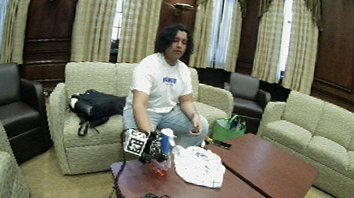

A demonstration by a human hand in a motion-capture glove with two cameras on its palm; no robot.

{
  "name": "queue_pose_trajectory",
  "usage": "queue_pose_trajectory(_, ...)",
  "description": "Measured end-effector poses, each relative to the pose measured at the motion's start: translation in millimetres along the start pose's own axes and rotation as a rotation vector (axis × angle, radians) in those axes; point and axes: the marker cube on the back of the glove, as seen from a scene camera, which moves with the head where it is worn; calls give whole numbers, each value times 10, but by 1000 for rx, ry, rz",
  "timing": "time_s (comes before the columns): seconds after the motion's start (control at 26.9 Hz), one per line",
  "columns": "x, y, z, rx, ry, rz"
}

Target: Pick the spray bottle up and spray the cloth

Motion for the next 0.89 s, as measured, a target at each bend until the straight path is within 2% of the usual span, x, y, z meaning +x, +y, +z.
queue_pose_trajectory(0.63, -77, -393, 364, 28, 2, -20)
queue_pose_trajectory(0.89, -75, -418, 358, -14, 18, -20)
